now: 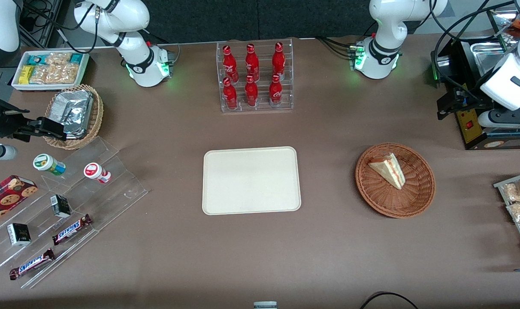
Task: Place sandwich from basket to tray
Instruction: 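Move the left gripper from rest over the sandwich in the wicker basket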
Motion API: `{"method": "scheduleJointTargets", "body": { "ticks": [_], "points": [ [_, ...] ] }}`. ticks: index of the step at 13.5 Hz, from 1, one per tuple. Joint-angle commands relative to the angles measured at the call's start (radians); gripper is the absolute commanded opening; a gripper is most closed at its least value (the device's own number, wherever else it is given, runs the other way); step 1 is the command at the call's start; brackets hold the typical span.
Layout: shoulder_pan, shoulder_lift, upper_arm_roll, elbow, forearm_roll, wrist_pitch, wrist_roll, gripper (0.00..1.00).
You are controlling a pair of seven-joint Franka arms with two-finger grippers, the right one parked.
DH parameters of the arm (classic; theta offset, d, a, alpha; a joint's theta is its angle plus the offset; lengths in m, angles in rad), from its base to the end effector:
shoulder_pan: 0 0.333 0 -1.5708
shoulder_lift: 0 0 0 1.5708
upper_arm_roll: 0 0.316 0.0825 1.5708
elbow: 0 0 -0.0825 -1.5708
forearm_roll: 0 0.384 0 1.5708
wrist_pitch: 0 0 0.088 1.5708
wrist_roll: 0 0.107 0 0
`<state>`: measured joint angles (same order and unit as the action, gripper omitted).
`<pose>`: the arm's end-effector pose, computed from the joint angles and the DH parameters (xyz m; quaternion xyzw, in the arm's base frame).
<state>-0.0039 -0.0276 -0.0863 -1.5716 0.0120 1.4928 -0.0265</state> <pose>0.5357 -0.0478 0.6325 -0.9991 0.0315 0.0252 0.0087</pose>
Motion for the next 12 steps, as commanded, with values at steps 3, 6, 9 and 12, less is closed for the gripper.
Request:
{"method": "scheduleJointTargets", "body": {
  "ticks": [3, 6, 9, 12],
  "points": [
    [-0.013, 0.018, 0.011, 0.028, 0.005, -0.025, 0.007, 1.00],
    [-0.013, 0.018, 0.011, 0.019, 0.003, -0.034, 0.005, 1.00],
    [-0.011, 0.049, 0.011, 0.019, -0.050, -0.077, -0.148, 1.00],
    [-0.011, 0.083, 0.013, 0.009, -0.073, -0.092, -0.355, 1.00]
  ]
}}
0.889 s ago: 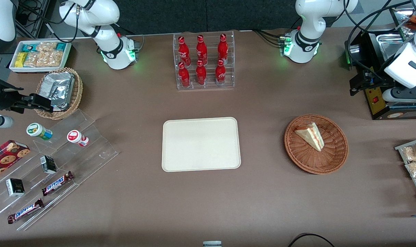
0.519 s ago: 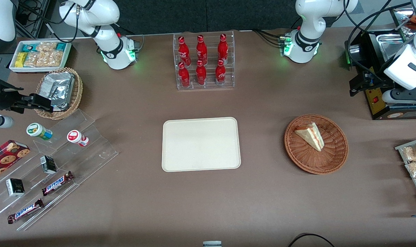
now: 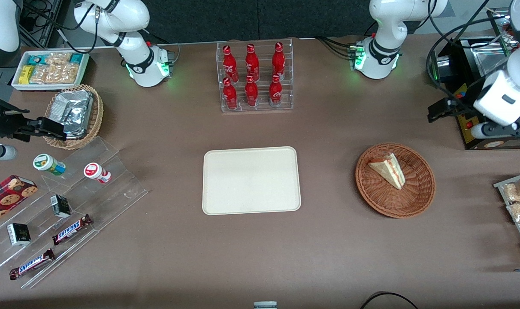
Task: Place sandwich from basket to tray
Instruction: 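Move the left gripper from rest over the sandwich in the wicker basket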
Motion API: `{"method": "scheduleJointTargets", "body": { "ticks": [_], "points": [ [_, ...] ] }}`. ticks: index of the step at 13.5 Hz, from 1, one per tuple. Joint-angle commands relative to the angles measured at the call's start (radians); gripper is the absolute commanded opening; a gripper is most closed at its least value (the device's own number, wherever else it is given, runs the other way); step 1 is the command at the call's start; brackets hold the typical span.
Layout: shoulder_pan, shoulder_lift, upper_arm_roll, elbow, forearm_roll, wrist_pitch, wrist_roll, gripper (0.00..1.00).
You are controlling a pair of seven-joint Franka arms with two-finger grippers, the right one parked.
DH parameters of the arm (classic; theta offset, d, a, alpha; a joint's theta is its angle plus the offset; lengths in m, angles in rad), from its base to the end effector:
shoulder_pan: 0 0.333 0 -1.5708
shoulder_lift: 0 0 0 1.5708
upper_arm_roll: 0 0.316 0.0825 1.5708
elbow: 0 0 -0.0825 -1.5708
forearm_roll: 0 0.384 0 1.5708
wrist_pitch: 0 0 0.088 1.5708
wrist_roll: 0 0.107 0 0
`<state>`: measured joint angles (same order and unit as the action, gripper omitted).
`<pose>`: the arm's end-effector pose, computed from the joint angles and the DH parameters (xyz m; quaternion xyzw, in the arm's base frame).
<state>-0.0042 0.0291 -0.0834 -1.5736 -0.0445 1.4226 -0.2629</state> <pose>0.5430 -0.0523 0.5958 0.9920 0.0858 -0.0926 0.0074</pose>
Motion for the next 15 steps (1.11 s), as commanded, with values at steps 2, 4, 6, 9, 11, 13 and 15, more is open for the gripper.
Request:
{"method": "scheduleJointTargets", "body": {
  "ticks": [2, 4, 6, 9, 11, 13, 15],
  "points": [
    [-0.011, 0.067, 0.010, 0.004, -0.014, -0.010, -0.235, 1.00],
    [-0.011, 0.080, 0.011, -0.052, -0.012, 0.057, -0.332, 1.00],
    [-0.014, 0.066, 0.011, -0.149, -0.009, 0.184, -0.477, 1.00],
    [-0.017, 0.065, 0.008, -0.255, -0.006, 0.330, -0.593, 1.00],
    [-0.019, 0.052, 0.008, -0.340, -0.006, 0.433, -0.621, 1.00],
    [-0.017, 0.037, 0.008, -0.440, -0.006, 0.539, -0.621, 1.00],
    [-0.017, 0.043, 0.008, -0.500, -0.008, 0.628, -0.621, 1.00]
  ]
}}
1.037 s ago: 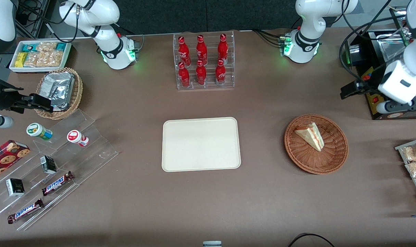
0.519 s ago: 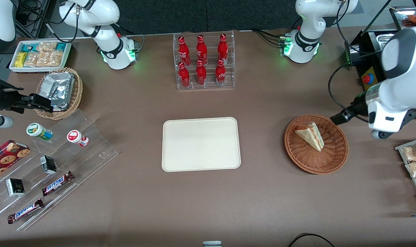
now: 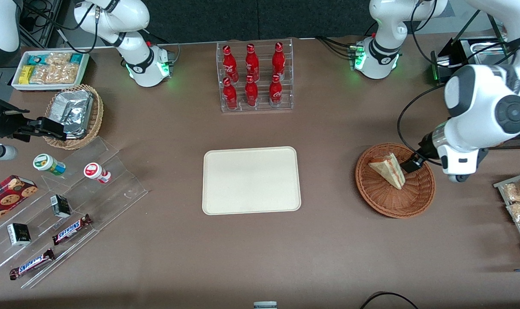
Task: Place sandwich from basket to tray
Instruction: 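Lower the open left gripper onto the sandwich and close on it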
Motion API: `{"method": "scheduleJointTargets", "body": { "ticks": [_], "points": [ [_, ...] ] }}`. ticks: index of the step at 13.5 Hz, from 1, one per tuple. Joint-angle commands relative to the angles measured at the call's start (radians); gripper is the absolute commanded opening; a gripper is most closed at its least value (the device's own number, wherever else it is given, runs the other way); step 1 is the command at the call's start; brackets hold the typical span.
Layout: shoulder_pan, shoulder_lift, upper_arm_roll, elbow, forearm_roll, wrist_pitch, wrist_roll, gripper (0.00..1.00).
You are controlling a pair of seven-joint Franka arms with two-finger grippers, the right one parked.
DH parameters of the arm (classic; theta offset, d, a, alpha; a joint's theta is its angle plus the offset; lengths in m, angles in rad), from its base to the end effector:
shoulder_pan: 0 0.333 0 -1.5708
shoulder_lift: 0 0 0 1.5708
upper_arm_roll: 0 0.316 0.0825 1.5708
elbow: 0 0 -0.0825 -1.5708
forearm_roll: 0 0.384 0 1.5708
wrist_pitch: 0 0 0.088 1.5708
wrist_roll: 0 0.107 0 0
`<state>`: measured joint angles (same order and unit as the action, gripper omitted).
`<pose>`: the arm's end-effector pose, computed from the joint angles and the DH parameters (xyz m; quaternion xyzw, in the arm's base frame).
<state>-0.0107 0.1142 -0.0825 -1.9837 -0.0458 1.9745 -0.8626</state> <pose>0.5629 -0.0546 0.3990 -0.9210 -0.3839 0.0662 0.0059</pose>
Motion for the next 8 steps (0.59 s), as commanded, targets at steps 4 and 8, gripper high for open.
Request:
{"method": "scheduleJointTargets", "body": {
  "ticks": [4, 8],
  "points": [
    [-0.009, -0.034, 0.007, -0.193, -0.005, 0.208, -0.021, 1.00],
    [-0.009, 0.016, 0.007, -0.216, -0.005, 0.265, -0.021, 1.00]
  ]
}}
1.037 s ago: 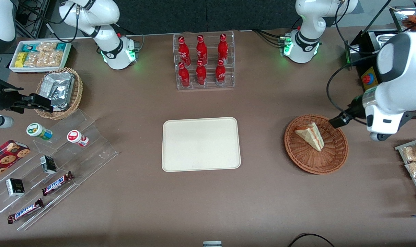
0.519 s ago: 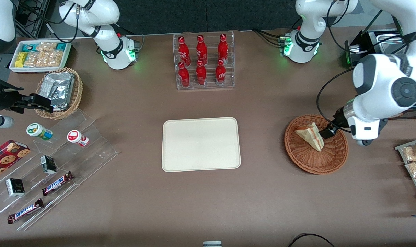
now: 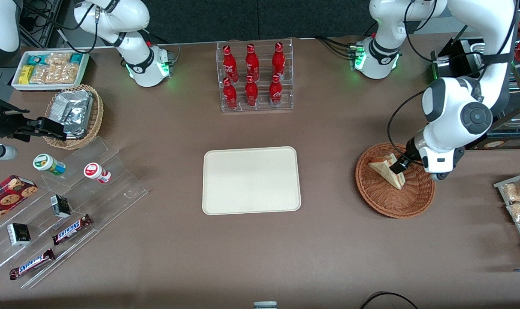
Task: Place sandwich from basket to tray
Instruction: 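Lower the open left gripper onto the sandwich and close on it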
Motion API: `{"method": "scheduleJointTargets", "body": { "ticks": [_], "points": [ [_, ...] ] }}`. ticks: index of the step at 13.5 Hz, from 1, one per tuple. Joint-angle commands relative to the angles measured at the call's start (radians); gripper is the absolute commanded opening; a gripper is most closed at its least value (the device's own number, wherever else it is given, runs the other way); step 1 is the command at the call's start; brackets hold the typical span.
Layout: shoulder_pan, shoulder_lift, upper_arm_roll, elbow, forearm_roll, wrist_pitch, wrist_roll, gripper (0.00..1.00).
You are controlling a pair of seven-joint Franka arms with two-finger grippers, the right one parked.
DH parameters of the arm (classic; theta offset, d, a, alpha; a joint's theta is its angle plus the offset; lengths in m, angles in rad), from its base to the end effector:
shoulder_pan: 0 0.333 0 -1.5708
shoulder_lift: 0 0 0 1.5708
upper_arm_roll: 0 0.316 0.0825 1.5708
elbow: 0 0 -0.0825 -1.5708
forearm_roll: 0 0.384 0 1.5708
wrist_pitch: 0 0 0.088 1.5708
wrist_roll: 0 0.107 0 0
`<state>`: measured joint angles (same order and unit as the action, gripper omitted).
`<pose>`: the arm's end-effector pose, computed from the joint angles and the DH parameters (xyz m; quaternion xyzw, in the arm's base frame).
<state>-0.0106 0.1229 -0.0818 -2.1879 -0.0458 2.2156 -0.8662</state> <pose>0.5349 -0.0508 0.3239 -0.9192 -0.3904 0.0525 0.0018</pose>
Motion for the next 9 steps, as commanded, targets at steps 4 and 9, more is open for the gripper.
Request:
{"method": "scheduleJointTargets", "body": {
  "ticks": [4, 9],
  "points": [
    [-0.009, 0.043, 0.007, -0.019, -0.005, 0.041, -0.017, 1.00],
    [-0.011, 0.107, 0.007, -0.018, -0.006, 0.134, -0.024, 1.00]
  ]
}}
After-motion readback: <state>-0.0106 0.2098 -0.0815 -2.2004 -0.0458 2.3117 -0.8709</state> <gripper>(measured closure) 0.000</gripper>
